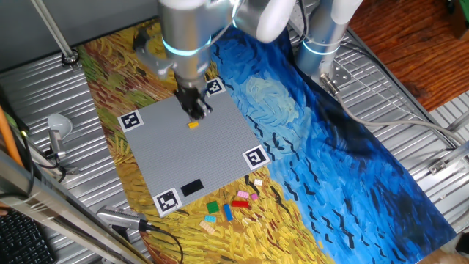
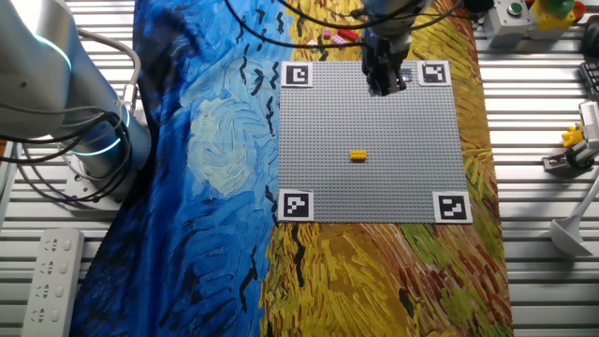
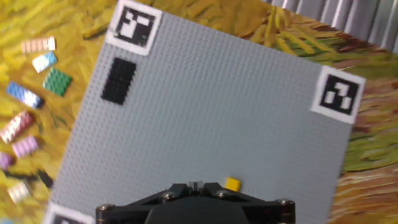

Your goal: Stack small Lego blocks randomly, one at a time

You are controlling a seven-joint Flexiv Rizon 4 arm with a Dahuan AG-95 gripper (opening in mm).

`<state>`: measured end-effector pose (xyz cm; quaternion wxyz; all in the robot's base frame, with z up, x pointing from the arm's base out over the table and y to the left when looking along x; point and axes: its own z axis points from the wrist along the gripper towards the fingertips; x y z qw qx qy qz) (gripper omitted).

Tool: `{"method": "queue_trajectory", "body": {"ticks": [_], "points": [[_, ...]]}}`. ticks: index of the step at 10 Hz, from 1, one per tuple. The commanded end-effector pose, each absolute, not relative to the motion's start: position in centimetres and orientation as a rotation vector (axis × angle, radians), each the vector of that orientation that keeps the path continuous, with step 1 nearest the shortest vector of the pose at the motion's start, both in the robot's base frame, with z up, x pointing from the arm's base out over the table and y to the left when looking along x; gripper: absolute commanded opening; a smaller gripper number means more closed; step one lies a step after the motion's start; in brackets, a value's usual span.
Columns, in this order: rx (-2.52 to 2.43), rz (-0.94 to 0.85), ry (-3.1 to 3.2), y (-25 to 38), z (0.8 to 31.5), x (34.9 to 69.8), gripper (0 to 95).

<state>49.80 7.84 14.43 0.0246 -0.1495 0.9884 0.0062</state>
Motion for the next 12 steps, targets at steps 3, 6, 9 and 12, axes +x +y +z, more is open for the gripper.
{"method": "queue_trajectory", "body": {"ticks": [3, 6, 9, 12], "points": [[-0.83, 0.041, 2.994, 7.8, 14.5, 49.5, 0.0], [-0.68, 0.02, 3.049, 13.0, 12.8, 48.7, 0.0], [-0.521, 0.017, 3.083, 19.6, 10.6, 47.7, 0.0], [-0.688, -0.053, 3.058, 20.0, 10.6, 47.5, 0.0]]}}
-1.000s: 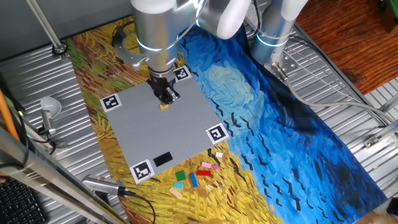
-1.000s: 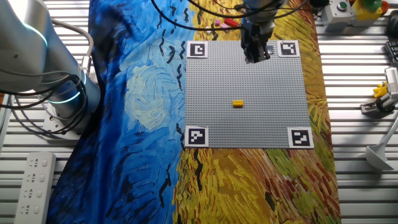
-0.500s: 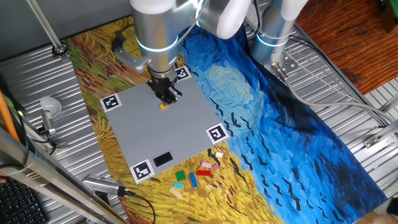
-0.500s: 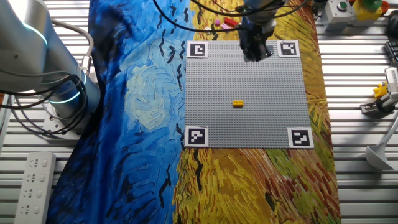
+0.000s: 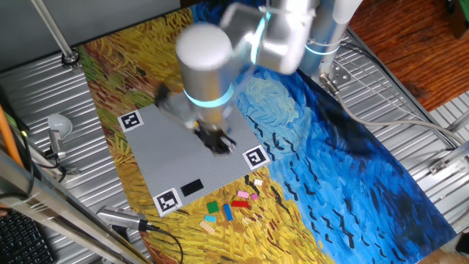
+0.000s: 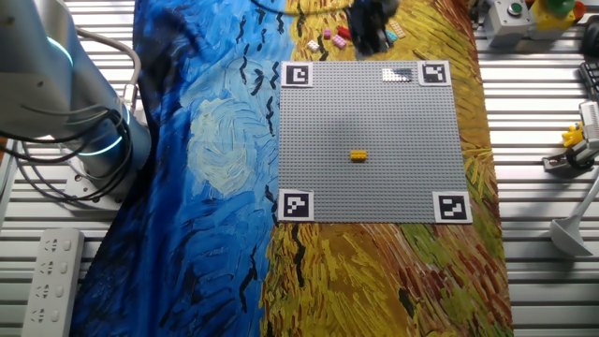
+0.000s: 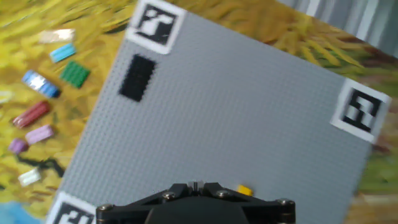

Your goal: Stack small Lego blocks randomly, one at a time

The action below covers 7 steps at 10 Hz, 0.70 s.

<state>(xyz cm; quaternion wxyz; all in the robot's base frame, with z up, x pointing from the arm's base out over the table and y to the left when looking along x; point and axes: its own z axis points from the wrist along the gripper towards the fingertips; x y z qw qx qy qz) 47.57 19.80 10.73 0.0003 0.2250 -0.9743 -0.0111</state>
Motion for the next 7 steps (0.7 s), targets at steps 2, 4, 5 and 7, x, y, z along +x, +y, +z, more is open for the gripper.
{"method": "queue_trajectory", "body": {"ticks": [2, 4, 5, 7], "points": [[0.848, 0.017, -3.007, 20.0, 10.6, 47.5, 0.0], [0.894, -0.043, -2.958, 20.0, 10.6, 47.5, 19.0], [0.901, -0.137, -2.969, 20.4, 10.3, 47.3, 19.0], [0.896, -0.177, -2.984, 22.9, 8.8, 45.8, 19.0]]}}
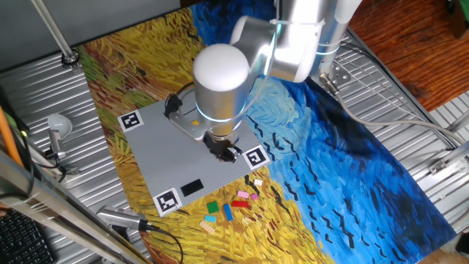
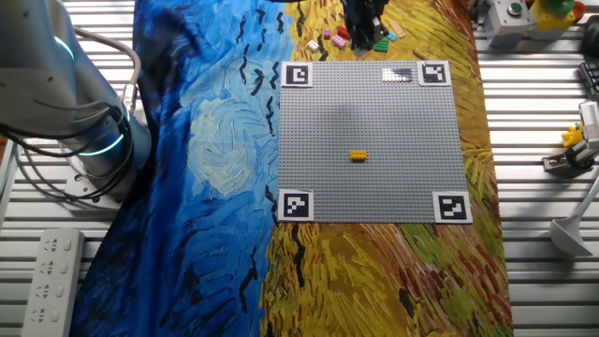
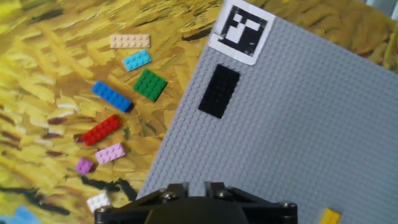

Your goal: Stack small Lego blocks randomly, one at a time

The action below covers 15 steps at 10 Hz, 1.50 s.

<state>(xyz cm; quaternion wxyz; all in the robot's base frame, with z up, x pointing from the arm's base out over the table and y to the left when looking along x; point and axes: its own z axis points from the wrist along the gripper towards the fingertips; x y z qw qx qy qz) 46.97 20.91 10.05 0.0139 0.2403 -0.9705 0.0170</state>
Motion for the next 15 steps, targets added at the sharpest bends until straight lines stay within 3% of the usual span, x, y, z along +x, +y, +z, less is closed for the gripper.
{"method": "queue_trajectory", "body": {"ticks": [1, 5, 6, 11, 12, 15], "points": [[0.892, -0.18, -2.992, 24.3, 8.0, 44.6, 38.0], [0.872, -0.156, -3.0, 26.4, 6.8, 42.0, 38.0], [0.9, -0.087, -2.989, 26.4, 6.8, 42.0, 19.0], [1.004, -0.112, -2.928, 26.7, 6.6, 42.1, 19.0], [1.004, -0.125, -2.919, 27.5, 6.1, 42.1, 38.0], [0.997, -0.149, -2.923, 28.6, 4.7, 41.3, 38.0]]}}
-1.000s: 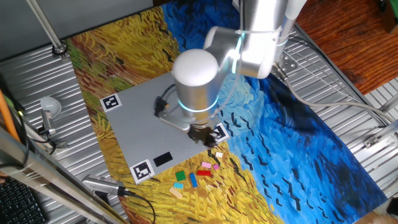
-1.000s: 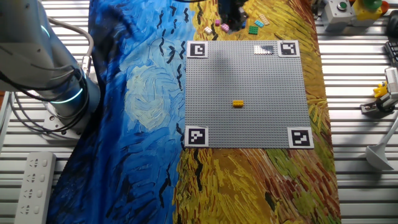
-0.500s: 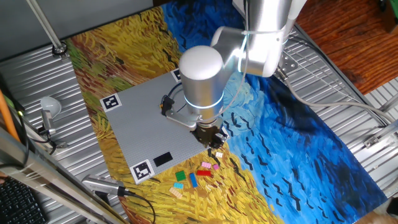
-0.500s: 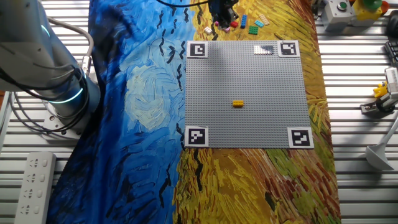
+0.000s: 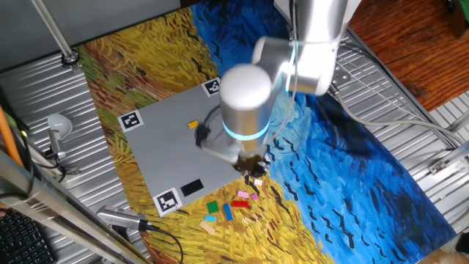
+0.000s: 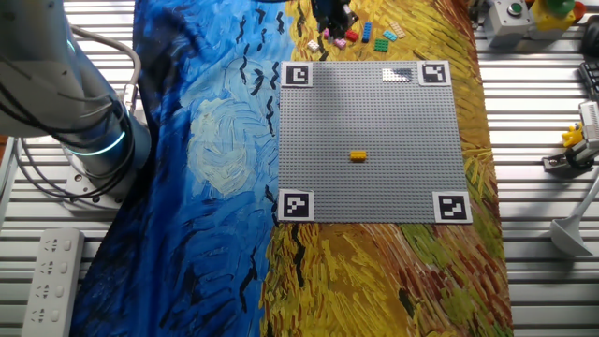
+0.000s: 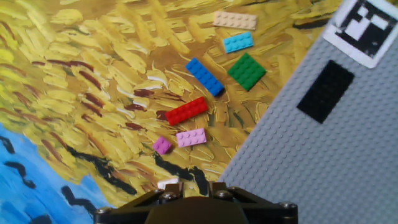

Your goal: Stack small Lego blocks randomly, one at a time

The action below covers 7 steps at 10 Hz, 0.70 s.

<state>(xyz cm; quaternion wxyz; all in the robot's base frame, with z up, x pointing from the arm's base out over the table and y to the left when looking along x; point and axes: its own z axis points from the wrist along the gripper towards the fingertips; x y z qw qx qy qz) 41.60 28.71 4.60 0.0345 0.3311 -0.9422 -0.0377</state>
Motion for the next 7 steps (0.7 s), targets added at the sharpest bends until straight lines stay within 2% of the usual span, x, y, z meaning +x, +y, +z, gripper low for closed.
{"method": "queue_trajectory", "body": {"ticks": [1, 7], "points": [[1.003, -0.151, -2.922, 28.6, 4.4, 40.9, 38.0], [0.999, -0.142, -2.947, 28.7, 3.5, 39.0, 38.0]]}}
